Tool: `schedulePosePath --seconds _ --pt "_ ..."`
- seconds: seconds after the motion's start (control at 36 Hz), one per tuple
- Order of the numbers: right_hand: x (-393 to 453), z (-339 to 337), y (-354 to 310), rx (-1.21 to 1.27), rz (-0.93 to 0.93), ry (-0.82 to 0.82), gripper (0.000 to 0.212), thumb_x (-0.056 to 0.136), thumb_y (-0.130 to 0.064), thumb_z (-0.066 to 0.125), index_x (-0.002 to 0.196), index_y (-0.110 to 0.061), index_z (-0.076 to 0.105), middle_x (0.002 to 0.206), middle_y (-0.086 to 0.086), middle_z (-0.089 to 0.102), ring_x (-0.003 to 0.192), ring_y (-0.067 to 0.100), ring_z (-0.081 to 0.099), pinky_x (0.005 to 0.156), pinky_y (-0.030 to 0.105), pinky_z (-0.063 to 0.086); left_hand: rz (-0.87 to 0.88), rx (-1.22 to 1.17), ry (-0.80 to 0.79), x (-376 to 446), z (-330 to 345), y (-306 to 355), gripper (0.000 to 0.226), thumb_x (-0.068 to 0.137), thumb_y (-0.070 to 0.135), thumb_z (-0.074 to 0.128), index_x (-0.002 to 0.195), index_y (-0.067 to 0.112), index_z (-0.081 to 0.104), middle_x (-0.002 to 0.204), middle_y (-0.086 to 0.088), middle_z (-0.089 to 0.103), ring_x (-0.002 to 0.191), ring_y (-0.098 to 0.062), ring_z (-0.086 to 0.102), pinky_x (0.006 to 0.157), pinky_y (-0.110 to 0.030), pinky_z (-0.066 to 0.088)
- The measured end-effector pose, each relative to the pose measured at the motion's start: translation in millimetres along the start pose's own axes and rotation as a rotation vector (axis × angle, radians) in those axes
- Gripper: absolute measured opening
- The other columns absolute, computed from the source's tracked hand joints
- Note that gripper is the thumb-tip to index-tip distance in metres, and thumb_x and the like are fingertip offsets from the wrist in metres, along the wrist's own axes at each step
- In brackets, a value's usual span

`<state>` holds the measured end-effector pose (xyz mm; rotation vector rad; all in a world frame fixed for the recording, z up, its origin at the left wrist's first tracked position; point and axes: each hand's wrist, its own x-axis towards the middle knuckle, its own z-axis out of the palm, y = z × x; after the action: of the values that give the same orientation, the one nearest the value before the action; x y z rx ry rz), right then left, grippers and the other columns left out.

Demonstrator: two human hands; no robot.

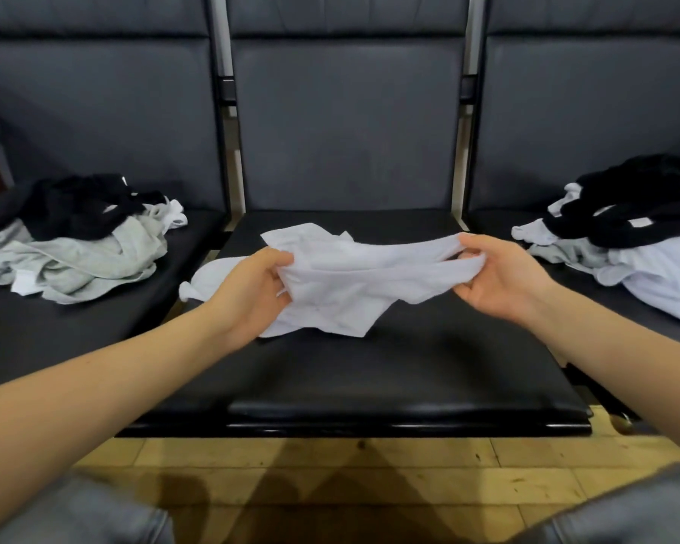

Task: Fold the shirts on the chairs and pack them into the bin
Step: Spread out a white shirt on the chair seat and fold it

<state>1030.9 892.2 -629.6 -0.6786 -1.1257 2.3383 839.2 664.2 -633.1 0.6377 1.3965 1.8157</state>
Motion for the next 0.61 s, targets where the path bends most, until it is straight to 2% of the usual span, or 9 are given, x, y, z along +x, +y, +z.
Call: schedulePosePath --seconds 0.06,0.14,0.25,0.31,0.36,0.42,0.47,0.56,0.61 --pt "1 0 3 -0.059 0.038 0.048 0.011 0.093 -0.018 0.059 0.084 -0.014 0.057 0.051 -0.006 0.040 0.049 0.007 0.049 0.054 0.023 0.055 -0.078 0.024 -0.095 -3 1 -1 0.030 0.095 0.016 0.041 0.116 0.012 0.062 0.111 -0.004 0.072 0.099 -0.017 0.068 0.086 -0.031 0.051" --pt "-4 6 8 -0.211 0.116 0.073 0.023 0.093 -0.026 0.061 0.074 -0.014 0.055 0.042 -0.006 0.036 0.035 0.007 0.044 0.040 0.019 0.046 -0.154 0.098 -0.148 -2 -1 -7 0.036 0.090 0.027 0.055 0.125 0.019 0.059 0.118 -0.002 0.070 0.109 -0.018 0.066 0.086 -0.033 0.053" --pt "-3 7 14 -0.391 0.256 0.075 0.038 0.087 -0.039 0.067 0.061 -0.018 0.049 0.047 -0.006 0.039 0.039 0.010 0.043 0.046 0.024 0.045 -0.174 0.399 -0.053 -1 -5 -15 0.027 0.092 0.030 0.060 0.116 0.017 0.065 0.109 -0.002 0.073 0.106 -0.025 0.067 0.081 -0.032 0.054" --pt "-1 6 16 -0.396 0.282 0.088 0.045 0.086 -0.040 0.067 0.054 -0.019 0.044 0.047 -0.006 0.039 0.040 0.011 0.042 0.052 0.026 0.043 -0.103 0.503 0.057 -2 -5 -14 0.025 0.094 0.033 0.057 0.109 0.015 0.067 0.102 -0.003 0.072 0.095 -0.021 0.067 0.063 -0.019 0.053" --pt "0 4 15 -0.346 0.279 0.089 0.047 0.086 -0.040 0.066 0.051 -0.020 0.041 0.047 -0.006 0.038 0.040 0.010 0.041 0.052 0.026 0.043 0.032 0.570 0.178 -1 -5 -9 0.025 0.098 0.035 0.049 0.106 0.017 0.064 0.095 0.003 0.066 0.087 -0.010 0.061 0.049 -0.007 0.043" --pt "1 3 15 -0.282 0.263 0.082 0.047 0.086 -0.039 0.066 0.053 -0.021 0.039 0.049 -0.007 0.036 0.041 0.010 0.042 0.050 0.025 0.045 0.170 0.658 0.251 2 -8 -2 0.025 0.100 0.034 0.043 0.100 0.020 0.064 0.091 0.009 0.063 0.086 -0.004 0.058 0.058 -0.009 0.041" --pt "3 2 15 -0.248 0.247 0.092 0.047 0.087 -0.038 0.066 0.054 -0.022 0.036 0.048 -0.007 0.036 0.041 0.010 0.045 0.050 0.024 0.048 0.237 0.659 0.239 1 -11 8 0.023 0.100 0.032 0.043 0.091 0.025 0.063 0.092 0.010 0.065 0.088 -0.006 0.061 0.069 -0.019 0.043" --pt "5 2 20 -0.266 0.232 0.140 0.047 0.090 -0.034 0.063 0.056 -0.022 0.032 0.044 -0.007 0.039 0.039 0.009 0.049 0.048 0.023 0.048 0.301 0.610 0.275 1 -16 17 0.022 0.100 0.030 0.044 0.090 0.021 0.062 0.095 0.006 0.066 0.089 -0.009 0.061 0.073 -0.025 0.046" --pt "7 2 26 -0.313 0.222 0.169 0.043 0.090 -0.032 0.063 0.060 -0.022 0.035 0.043 -0.008 0.041 0.038 0.008 0.050 0.049 0.025 0.046 0.308 0.583 0.309 1 -19 20 0.024 0.100 0.030 0.045 0.096 0.014 0.063 0.099 -0.004 0.066 0.089 -0.013 0.061 0.078 -0.030 0.051"
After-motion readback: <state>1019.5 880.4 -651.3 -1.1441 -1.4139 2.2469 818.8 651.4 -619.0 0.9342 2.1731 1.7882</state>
